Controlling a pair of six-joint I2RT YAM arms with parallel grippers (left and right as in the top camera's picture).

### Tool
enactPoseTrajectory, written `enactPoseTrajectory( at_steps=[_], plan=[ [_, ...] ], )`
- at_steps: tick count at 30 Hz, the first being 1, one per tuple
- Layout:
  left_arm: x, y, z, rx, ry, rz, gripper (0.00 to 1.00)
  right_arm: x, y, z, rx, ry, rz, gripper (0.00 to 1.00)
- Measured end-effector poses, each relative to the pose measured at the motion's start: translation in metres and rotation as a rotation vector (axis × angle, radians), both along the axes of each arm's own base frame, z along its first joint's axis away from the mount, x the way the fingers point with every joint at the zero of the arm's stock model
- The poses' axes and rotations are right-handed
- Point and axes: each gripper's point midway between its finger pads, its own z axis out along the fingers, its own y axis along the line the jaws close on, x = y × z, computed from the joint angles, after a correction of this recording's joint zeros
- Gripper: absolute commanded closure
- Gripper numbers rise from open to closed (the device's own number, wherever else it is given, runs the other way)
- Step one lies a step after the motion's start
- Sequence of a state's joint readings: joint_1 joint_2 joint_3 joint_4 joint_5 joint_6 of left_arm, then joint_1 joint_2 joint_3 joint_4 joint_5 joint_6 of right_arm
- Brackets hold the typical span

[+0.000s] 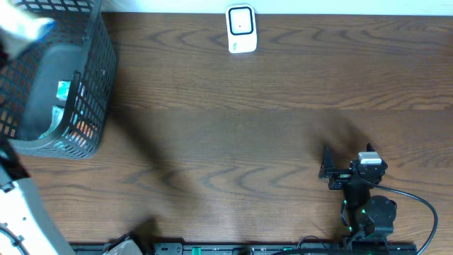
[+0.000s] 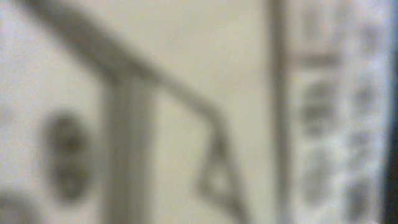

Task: Scan the item barcode
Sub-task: 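Grasp a white-and-yellow snack packet in the basket with the left gripper, then lift the packet out and carry it toward the white scanner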

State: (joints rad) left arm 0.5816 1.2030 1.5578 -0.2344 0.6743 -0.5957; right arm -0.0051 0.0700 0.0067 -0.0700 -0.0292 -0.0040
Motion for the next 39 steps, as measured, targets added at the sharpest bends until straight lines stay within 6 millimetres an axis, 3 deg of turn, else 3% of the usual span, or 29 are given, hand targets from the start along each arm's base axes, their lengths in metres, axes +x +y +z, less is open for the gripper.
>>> enactPoseTrajectory(
  at_steps=[4, 8, 9, 12, 17, 24, 26, 27, 30, 33, 39],
  plan=[
    [0.013, -0.094, -0.023, -0.128, 0.110, -0.319, 0.93, 0.000, 0.000, 0.000, 0.000, 0.000, 0.000, 0.01],
    [0.017, -0.173, -0.071, -0.155, 0.307, -0.526, 0.93, 0.000, 0.000, 0.000, 0.000, 0.000, 0.000, 0.01],
    [0.019, -0.196, -0.096, -0.154, 0.410, -0.550, 0.92, 0.000, 0.000, 0.000, 0.000, 0.000, -0.001, 0.01],
    [0.028, -0.231, -0.173, -0.058, 0.674, -0.464, 0.93, 0.000, 0.000, 0.000, 0.000, 0.001, -0.001, 0.01],
    [0.047, -0.263, -0.272, 0.259, 0.909, -0.316, 0.93, 0.000, 0.000, 0.000, 0.000, 0.001, 0.000, 0.01],
    [0.056, -0.286, -0.375, 0.642, 1.073, -0.169, 0.92, 0.000, 0.000, 0.000, 0.000, 0.000, 0.000, 0.01],
    [0.057, -0.290, -0.397, 0.745, 1.092, -0.144, 0.84, 0.000, 0.000, 0.000, 0.000, 0.000, 0.000, 0.01],
    [0.057, -0.292, -0.404, 0.787, 1.097, -0.139, 0.77, 0.000, 0.000, 0.000, 0.000, 0.000, 0.000, 0.01],
    [0.055, -0.298, -0.420, 0.903, 1.099, -0.136, 0.75, 0.000, 0.000, 0.000, 0.000, 0.000, 0.000, 0.01],
    [0.052, -0.304, -0.418, 0.964, 1.078, -0.141, 0.66, 0.000, 0.000, 0.000, 0.000, 0.000, 0.000, 0.01],
    [0.043, -0.322, -0.414, 1.009, 1.041, -0.173, 0.66, 0.000, 0.000, 0.000, 0.000, 0.000, 0.000, 0.01]
  ],
)
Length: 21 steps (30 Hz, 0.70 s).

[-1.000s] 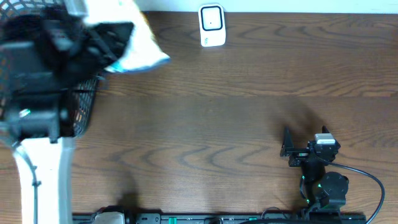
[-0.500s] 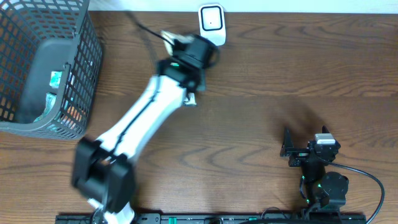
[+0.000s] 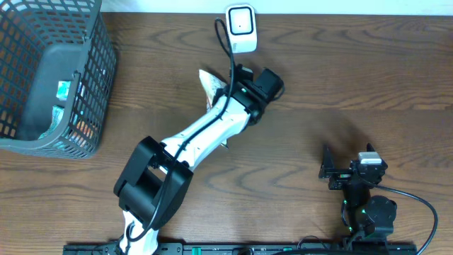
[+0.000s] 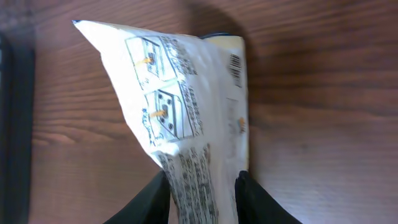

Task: Scan the item barcode
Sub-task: 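Lift the packet out and carry it toward the white scanner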

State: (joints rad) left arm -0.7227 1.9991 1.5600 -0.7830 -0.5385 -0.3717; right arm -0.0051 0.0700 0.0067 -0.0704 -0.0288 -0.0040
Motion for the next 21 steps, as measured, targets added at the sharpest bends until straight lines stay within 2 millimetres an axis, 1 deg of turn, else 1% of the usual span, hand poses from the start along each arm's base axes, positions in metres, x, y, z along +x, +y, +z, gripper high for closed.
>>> enactPoseTrajectory(
  at_steps=[3, 5, 7, 8, 9, 11, 12, 14, 15, 16, 17, 18, 19, 20, 21],
  plan=[
    [-0.005, -0.008, 0.009, -0.011, -0.014, -0.027, 0.66, 0.000, 0.000, 0.000, 0.000, 0.000, 0.000, 0.01],
    [-0.006, -0.012, 0.024, -0.040, -0.038, -0.035, 0.66, 0.000, 0.000, 0.000, 0.000, 0.000, 0.000, 0.01],
    [-0.009, -0.017, 0.045, -0.116, -0.060, -0.047, 0.66, 0.000, 0.000, 0.000, 0.000, 0.000, 0.000, 0.01],
    [-0.011, -0.022, 0.058, -0.182, -0.061, -0.061, 0.66, 0.000, 0.000, 0.000, 0.000, 0.000, 0.000, 0.01],
    [-0.015, -0.029, 0.070, -0.256, -0.056, -0.081, 0.66, 0.000, 0.000, 0.000, 0.000, 0.000, 0.000, 0.01],
    [-0.025, -0.047, 0.099, -0.438, -0.033, -0.152, 0.66, 0.000, 0.000, 0.000, 0.000, 0.000, 0.000, 0.01],
    [-0.029, -0.055, 0.115, -0.513, -0.029, -0.195, 0.64, 0.000, 0.000, 0.000, 0.000, 0.000, 0.000, 0.01],
    [-0.035, -0.061, 0.135, -0.593, -0.023, -0.243, 0.49, 0.000, 0.000, 0.000, 0.000, 0.000, 0.000, 0.01],
    [-0.037, -0.058, 0.142, -0.599, -0.026, -0.251, 0.45, 0.000, 0.000, 0.000, 0.000, 0.000, 0.000, 0.01],
    [-0.036, -0.053, 0.143, -0.591, -0.029, -0.246, 0.40, 0.000, 0.000, 0.000, 0.000, 0.000, 0.000, 0.01],
    [-0.034, -0.043, 0.142, -0.565, -0.033, -0.223, 0.31, 0.000, 0.000, 0.000, 0.000, 0.000, 0.000, 0.01],
    [-0.030, -0.031, 0.139, -0.530, -0.037, -0.195, 0.13, 0.000, 0.000, 0.000, 0.000, 0.000, 0.000, 0.01],
    [-0.021, -0.010, 0.135, -0.490, -0.045, -0.140, 0.06, 0.000, 0.000, 0.000, 0.000, 0.000, 0.000, 0.01],
    [-0.015, 0.002, 0.133, -0.476, -0.049, -0.113, 0.02, 0.000, 0.000, 0.000, 0.000, 0.000, 0.000, 0.01],
    [-0.006, 0.023, 0.130, -0.459, -0.050, -0.061, 0.02, 0.000, 0.000, 0.000, 0.000, 0.000, 0.000, 0.01]
  ],
)
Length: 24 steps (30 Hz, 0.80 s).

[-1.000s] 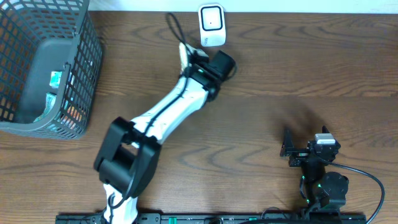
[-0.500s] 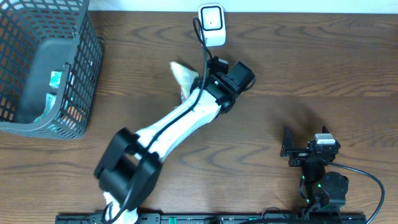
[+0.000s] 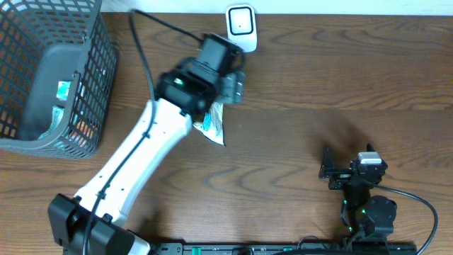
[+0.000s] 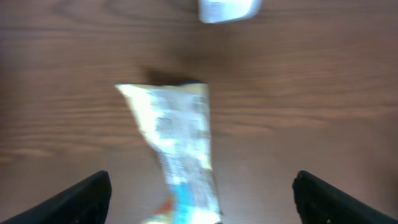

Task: Scan the item barcode
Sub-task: 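Lift the packet out and carry it toward the white scanner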

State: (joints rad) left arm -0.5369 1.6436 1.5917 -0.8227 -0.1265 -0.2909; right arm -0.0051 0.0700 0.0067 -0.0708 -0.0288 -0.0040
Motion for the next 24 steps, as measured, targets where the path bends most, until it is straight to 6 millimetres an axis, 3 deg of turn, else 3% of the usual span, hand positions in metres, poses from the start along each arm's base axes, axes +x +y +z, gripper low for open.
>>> enactPoseTrajectory(
  at_steps=[3, 6, 13, 22, 23, 24],
  plan=[
    [0.011, 0.032, -0.009, -0.028, 0.055, 0.068, 0.03, 0.000, 0.000, 0.000, 0.000, 0.000, 0.000, 0.01],
    [0.019, 0.049, -0.027, -0.147, 0.158, 0.076, 0.02, 0.000, 0.000, 0.000, 0.000, 0.000, 0.000, 0.01],
    [0.020, 0.047, -0.074, -0.276, 0.350, 0.036, 0.02, 0.000, 0.000, 0.000, 0.000, 0.000, 0.000, 0.01],
    [0.001, 0.041, -0.148, -0.262, 0.603, 0.047, 0.01, 0.000, 0.000, 0.000, 0.000, 0.000, 0.000, 0.01],
    [0.000, 0.040, -0.155, -0.264, 0.627, 0.049, 0.02, 0.000, 0.000, 0.000, 0.000, 0.000, 0.000, 0.01],
    [-0.002, 0.038, -0.163, -0.268, 0.652, 0.045, 0.11, 0.000, 0.000, 0.000, 0.000, 0.000, 0.000, 0.01]
  ],
)
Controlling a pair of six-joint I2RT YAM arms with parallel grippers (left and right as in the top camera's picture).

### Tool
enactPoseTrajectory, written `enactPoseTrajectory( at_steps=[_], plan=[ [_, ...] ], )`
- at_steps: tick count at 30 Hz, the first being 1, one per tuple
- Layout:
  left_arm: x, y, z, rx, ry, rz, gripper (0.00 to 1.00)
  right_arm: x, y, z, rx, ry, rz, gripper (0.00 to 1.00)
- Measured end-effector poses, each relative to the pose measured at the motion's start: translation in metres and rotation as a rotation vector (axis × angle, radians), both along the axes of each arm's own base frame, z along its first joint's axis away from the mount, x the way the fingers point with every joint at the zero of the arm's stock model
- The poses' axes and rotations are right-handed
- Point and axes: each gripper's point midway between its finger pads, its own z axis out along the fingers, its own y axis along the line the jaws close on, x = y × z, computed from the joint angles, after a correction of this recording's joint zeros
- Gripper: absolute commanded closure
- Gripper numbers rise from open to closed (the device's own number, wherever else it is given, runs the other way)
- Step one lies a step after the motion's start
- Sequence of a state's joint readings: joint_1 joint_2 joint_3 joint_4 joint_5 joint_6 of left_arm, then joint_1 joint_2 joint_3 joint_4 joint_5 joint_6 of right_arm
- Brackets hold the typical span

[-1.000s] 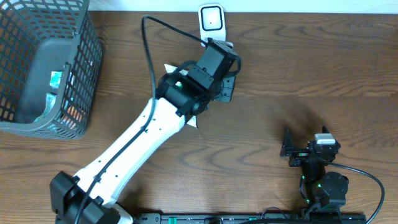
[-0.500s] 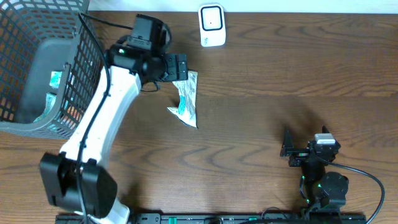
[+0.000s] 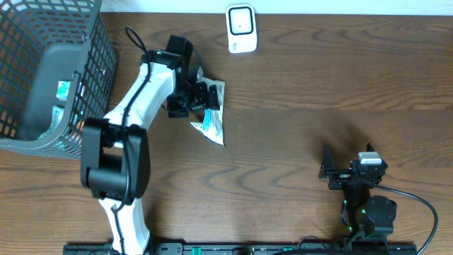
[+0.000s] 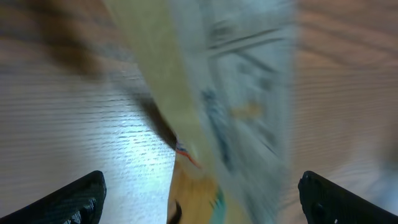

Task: Scan the item barcode
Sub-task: 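Lift the packet out and carry it toward the white scanner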

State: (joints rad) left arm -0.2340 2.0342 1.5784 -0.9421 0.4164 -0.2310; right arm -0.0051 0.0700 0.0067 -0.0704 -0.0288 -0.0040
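Note:
The item, a white printed packet (image 3: 211, 122) with yellow and teal patches, lies flat on the wooden table below and left of the white scanner (image 3: 241, 29). My left gripper (image 3: 200, 99) is open, low over the packet's upper end. In the left wrist view the blurred packet (image 4: 249, 106) fills the space between the widely spread fingertips (image 4: 68, 199). The barcode cannot be made out. My right gripper (image 3: 325, 164) rests open at the near right, far from the packet.
A dark mesh basket (image 3: 88, 106) holding other packets stands at the far left. The table's back edge runs just behind the scanner. The right arm's base (image 3: 371, 212) sits at the front edge.
My left wrist has moved from beside the scanner to the packet's left, and the open gripper is now lower and closer to the packet. The packet lies in about the same spot.
At first my left arm was at the basket, with printed packet filling the wrist view. Then the gripper was shut on the packet, held just below the scanner. Later the packet lay on the table under the open gripper, which now hangs close over it.

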Motion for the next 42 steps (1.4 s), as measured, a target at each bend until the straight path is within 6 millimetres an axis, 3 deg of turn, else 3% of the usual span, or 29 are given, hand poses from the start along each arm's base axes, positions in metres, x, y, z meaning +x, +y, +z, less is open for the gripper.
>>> enactPoseTrajectory(
  at_steps=[2, 3, 5, 7, 11, 15, 19, 20, 22, 25, 28, 31, 35, 38, 39, 40, 42],
  plan=[
    [-0.004, -0.005, -0.013, -0.019, 0.040, -0.018, 0.32, 0.000, 0.000, 0.000, 0.000, 0.000, 0.000, 0.01],
    [-0.006, -0.008, -0.016, -0.025, 0.049, -0.028, 0.49, 0.000, 0.000, 0.000, 0.000, 0.000, 0.000, 0.01],
    [-0.010, -0.015, -0.019, -0.038, 0.062, -0.044, 0.67, 0.000, 0.000, 0.000, 0.000, 0.000, 0.000, 0.01],
    [-0.013, -0.021, -0.018, -0.048, 0.061, -0.065, 0.90, 0.000, 0.000, 0.000, 0.000, 0.000, 0.000, 0.01],
    [-0.017, -0.031, -0.017, -0.060, 0.064, -0.090, 0.92, 0.000, 0.000, 0.000, 0.000, 0.000, 0.000, 0.01],
    [-0.019, -0.025, -0.012, -0.030, 0.058, -0.089, 0.93, 0.000, 0.000, 0.000, 0.000, 0.000, 0.000, 0.01],
    [-0.010, 0.009, 0.013, 0.167, -0.061, -0.072, 0.93, 0.000, 0.000, 0.000, 0.000, 0.000, 0.000, 0.01],
    [-0.004, 0.021, 0.024, 0.231, -0.117, -0.061, 0.93, 0.000, 0.000, 0.000, 0.000, 0.000, 0.000, 0.01],
    [0.013, 0.049, 0.066, 0.375, -0.277, -0.014, 0.93, 0.000, 0.000, 0.000, 0.000, 0.000, 0.000, 0.01],
    [0.027, 0.068, 0.094, 0.478, -0.385, 0.033, 0.93, 0.000, 0.000, 0.000, 0.000, 0.000, 0.000, 0.01],
    [0.032, 0.087, 0.100, 0.593, -0.415, 0.060, 0.93, 0.000, 0.000, 0.000, 0.000, 0.000, 0.000, 0.01],
    [0.038, 0.102, 0.084, 0.718, -0.391, 0.058, 0.93, 0.000, 0.000, 0.000, 0.000, 0.000, 0.000, 0.01],
    [0.038, 0.097, 0.049, 0.797, -0.326, -0.007, 0.92, 0.000, 0.000, 0.000, 0.000, 0.000, 0.000, 0.01],
    [0.032, 0.084, 0.021, 0.825, -0.276, -0.071, 0.62, 0.000, 0.000, 0.000, 0.000, 0.000, 0.000, 0.01],
    [0.030, 0.080, 0.018, 0.822, -0.271, -0.085, 0.44, 0.000, 0.000, 0.000, 0.000, 0.000, 0.000, 0.01],
    [0.029, 0.077, 0.016, 0.811, -0.270, -0.085, 0.17, 0.000, 0.000, 0.000, 0.000, 0.000, 0.000, 0.01],
    [0.029, 0.072, 0.019, 0.779, -0.278, -0.084, 0.10, 0.000, 0.000, 0.000, 0.000, 0.000, 0.000, 0.01]
  ],
)
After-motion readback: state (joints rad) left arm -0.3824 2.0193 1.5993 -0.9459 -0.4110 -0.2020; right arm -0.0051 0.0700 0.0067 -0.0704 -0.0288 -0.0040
